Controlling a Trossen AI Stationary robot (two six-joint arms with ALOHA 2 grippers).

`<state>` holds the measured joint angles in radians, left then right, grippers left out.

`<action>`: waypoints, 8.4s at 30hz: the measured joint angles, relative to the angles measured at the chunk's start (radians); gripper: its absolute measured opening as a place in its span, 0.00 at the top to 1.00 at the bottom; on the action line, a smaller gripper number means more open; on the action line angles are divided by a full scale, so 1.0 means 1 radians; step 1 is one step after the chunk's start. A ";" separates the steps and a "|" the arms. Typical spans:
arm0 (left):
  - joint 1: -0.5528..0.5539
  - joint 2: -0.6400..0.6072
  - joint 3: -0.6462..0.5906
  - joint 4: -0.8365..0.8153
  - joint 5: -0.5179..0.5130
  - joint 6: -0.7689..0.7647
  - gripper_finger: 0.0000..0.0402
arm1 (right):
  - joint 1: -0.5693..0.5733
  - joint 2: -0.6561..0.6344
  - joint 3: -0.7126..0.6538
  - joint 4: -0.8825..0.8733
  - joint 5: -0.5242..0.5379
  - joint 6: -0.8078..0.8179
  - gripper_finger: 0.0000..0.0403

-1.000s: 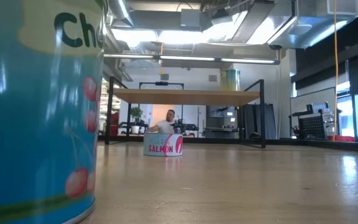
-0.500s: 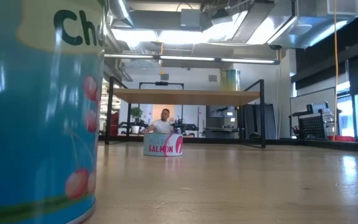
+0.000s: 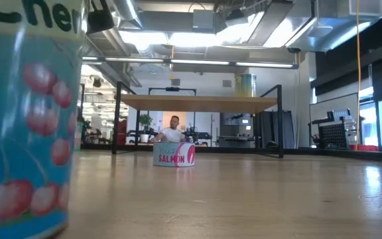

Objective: Pick and place cans onto a shelf
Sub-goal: Put the canned cherries on the shelf

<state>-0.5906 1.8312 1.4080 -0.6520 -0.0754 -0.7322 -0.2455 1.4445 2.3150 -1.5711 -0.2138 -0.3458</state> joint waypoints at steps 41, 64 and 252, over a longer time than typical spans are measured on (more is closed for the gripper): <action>0.809 -0.199 0.602 -0.613 -0.070 0.763 1.00 | 0.000 0.003 0.000 0.000 -0.154 -0.052 0.98; 0.996 -0.026 0.602 -0.436 0.036 0.955 1.00 | -0.033 0.133 0.000 0.001 0.133 -0.034 0.98; 1.161 0.065 0.414 -0.037 0.036 1.161 1.00 | -0.053 0.144 0.000 0.000 0.240 -0.040 0.98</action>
<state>0.5704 1.8961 1.8220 -0.6893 -0.0398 0.4286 -0.2989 1.5887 2.3146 -1.5711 0.0261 -0.3862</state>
